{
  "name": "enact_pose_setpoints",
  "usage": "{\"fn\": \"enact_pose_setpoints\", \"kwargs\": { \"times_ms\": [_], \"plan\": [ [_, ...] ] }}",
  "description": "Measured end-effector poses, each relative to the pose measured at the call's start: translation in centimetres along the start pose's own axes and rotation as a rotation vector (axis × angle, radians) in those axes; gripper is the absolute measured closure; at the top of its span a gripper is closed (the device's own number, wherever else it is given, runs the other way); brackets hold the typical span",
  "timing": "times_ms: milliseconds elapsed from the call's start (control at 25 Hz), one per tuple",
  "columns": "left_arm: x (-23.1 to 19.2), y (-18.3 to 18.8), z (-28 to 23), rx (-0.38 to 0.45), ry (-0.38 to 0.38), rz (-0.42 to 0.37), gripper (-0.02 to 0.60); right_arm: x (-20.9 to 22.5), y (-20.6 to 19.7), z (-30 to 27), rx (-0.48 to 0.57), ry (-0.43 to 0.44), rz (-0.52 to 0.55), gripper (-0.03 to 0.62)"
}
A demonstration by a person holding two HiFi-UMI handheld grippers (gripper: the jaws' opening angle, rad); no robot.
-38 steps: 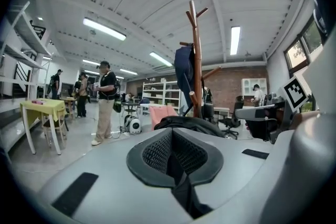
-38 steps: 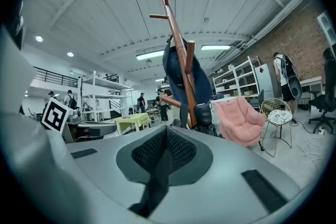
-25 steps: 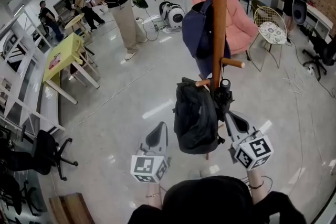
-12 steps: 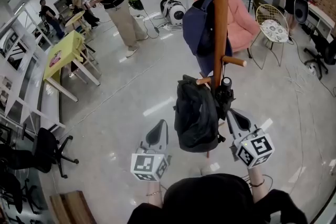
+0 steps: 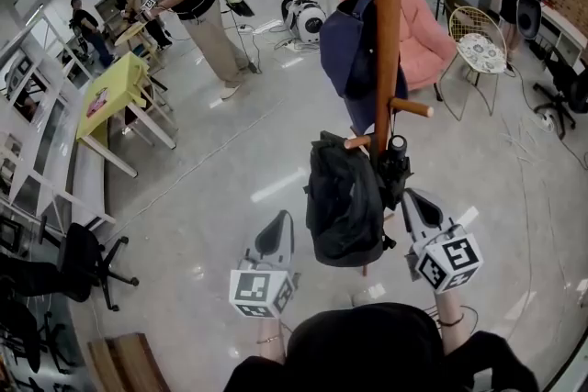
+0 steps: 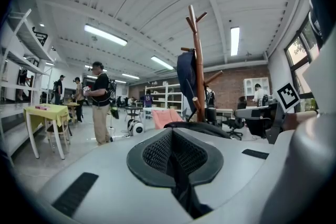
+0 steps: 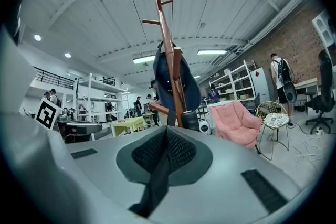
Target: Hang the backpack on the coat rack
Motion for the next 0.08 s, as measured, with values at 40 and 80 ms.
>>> {"fn": "enact_pose_setpoints", "kwargs": {
  "times_ms": [40, 80],
  "plan": [
    [0.01, -0.04, 0.01, -0.002, 0.0, 0.0, 0.568, 0.09, -0.02, 0.05, 0.001, -0.003, -0.001, 0.582],
    [0.01, -0.09, 0.03, -0.003, 0.001, -0.001, 0.566, 0.19, -0.04, 0.1, 0.001, -0.007, -0.001, 0.582]
  ]
}}
Point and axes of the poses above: the fingertips, and each gripper's own axes: z backward along the fingers, x to its right, y out of its top, the point moved 7 cm from there along z, backward along the fingers, and after that the axes turned 9 degrees about y, right-handed, at the moved point
